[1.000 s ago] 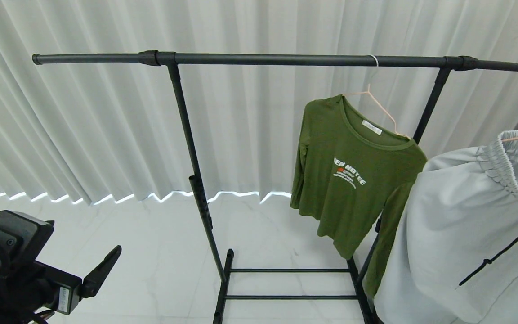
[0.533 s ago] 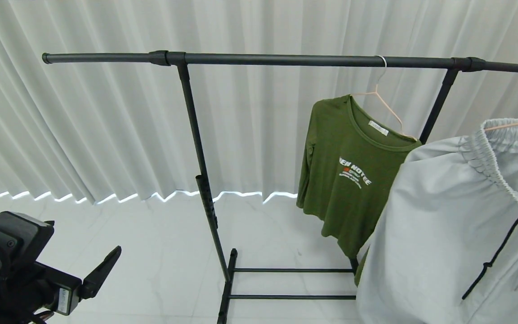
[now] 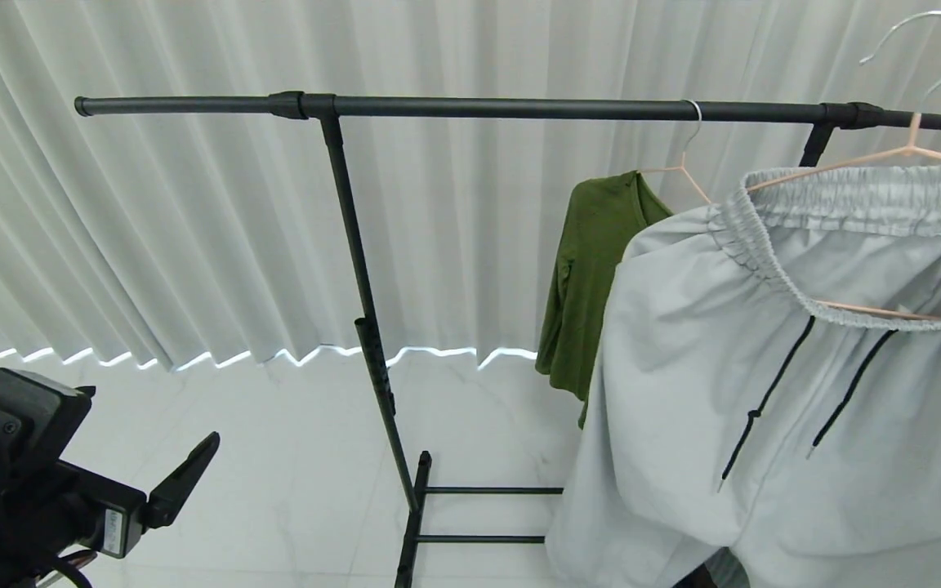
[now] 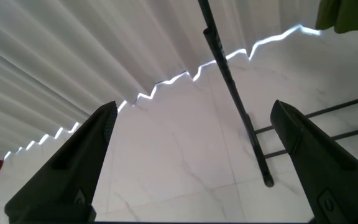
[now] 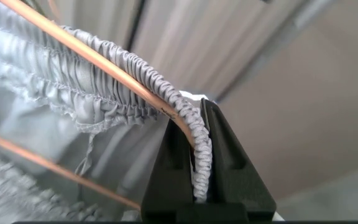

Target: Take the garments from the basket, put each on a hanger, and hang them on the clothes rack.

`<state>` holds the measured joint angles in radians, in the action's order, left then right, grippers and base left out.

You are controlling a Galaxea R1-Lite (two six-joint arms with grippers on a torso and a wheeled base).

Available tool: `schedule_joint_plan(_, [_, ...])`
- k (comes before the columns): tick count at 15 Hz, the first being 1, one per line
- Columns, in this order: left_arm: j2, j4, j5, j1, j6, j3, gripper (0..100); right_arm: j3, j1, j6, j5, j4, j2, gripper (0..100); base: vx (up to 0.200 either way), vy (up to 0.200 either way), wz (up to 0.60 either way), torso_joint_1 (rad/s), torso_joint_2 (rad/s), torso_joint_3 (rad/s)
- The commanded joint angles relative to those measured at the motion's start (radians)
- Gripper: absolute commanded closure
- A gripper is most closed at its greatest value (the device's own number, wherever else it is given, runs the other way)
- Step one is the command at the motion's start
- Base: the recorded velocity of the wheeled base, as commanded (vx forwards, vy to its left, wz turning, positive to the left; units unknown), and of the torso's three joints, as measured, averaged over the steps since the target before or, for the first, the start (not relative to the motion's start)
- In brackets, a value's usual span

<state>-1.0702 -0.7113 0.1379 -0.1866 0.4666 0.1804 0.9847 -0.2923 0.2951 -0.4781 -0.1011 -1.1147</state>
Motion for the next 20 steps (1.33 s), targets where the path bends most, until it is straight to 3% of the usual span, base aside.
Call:
schedule_joint_plan(1, [-0.007,0.000,0.000,-0.001,0.000,0.013,0,0.034,-0.082,-0.036,-0.002,-0.049,-0.136,100,0.000,0.000,0.00,0.000,0.00,0.000])
schedule_joint_plan(7, [-0.007,0.000,0.000,-0.001,0.009,0.016,0,0.114,-0.226,-0.056,-0.102,-0.141,-0.310,100,0.000,0.000,0.00,0.000,0.00,0.000])
schedule_joint_plan(11, [-0.008,0.001,0.002,-0.001,0.017,0.016,0,0.166,-0.229,-0.067,-0.162,-0.190,-0.386,100,0.000,0.000,0.00,0.000,0.00,0.000])
schedule_joint_plan(20, [-0.002,0.001,-0.004,-0.005,0.032,0.010,0,0.170,-0.228,-0.062,-0.188,-0.192,-0.401,100,0.178,0.000,0.00,0.004,0.00,0.001])
